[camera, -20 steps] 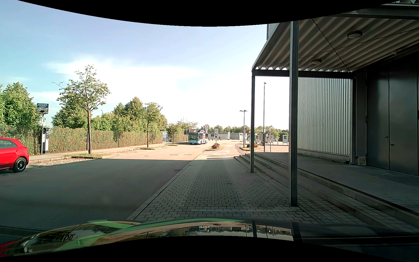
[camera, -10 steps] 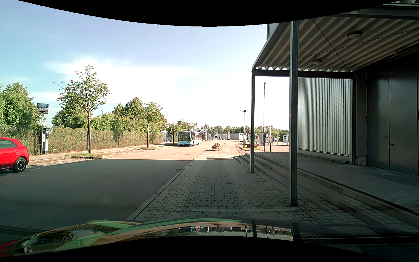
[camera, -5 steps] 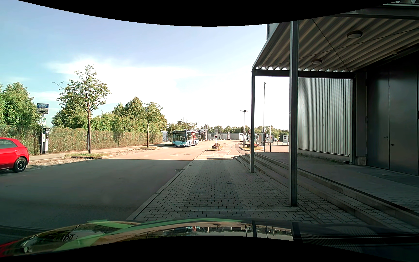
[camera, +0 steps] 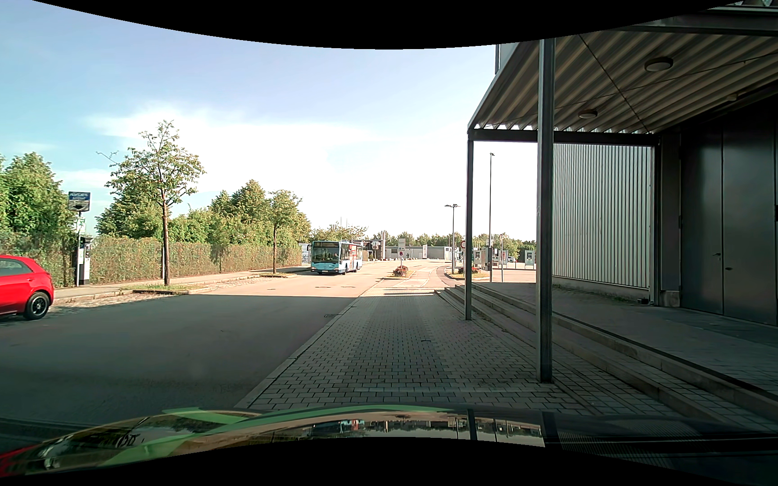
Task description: Follow the waypoints while adhering to traffic rules and regulations
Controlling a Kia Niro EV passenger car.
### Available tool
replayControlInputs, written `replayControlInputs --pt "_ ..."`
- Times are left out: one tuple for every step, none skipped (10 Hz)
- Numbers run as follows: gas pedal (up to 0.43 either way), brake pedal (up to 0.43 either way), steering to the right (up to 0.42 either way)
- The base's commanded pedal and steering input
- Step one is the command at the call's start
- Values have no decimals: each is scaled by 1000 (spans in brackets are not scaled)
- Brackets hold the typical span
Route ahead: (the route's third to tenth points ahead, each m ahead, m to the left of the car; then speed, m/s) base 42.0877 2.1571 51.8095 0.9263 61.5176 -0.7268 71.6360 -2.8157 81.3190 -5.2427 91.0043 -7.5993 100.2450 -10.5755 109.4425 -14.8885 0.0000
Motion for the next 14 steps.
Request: replayControlInputs --pt "0 232 -68" --pt "0 232 -68" --pt "0 232 -67" --pt "0 232 -67" --pt "0 232 -67" --pt "0 232 -67" --pt "0 232 -68" --pt "0 232 -68" --pt "0 232 -67" --pt "0 232 -68" --pt "0 232 -68" --pt "0 232 -68" --pt "0 232 -68" --pt "0 232 -67"
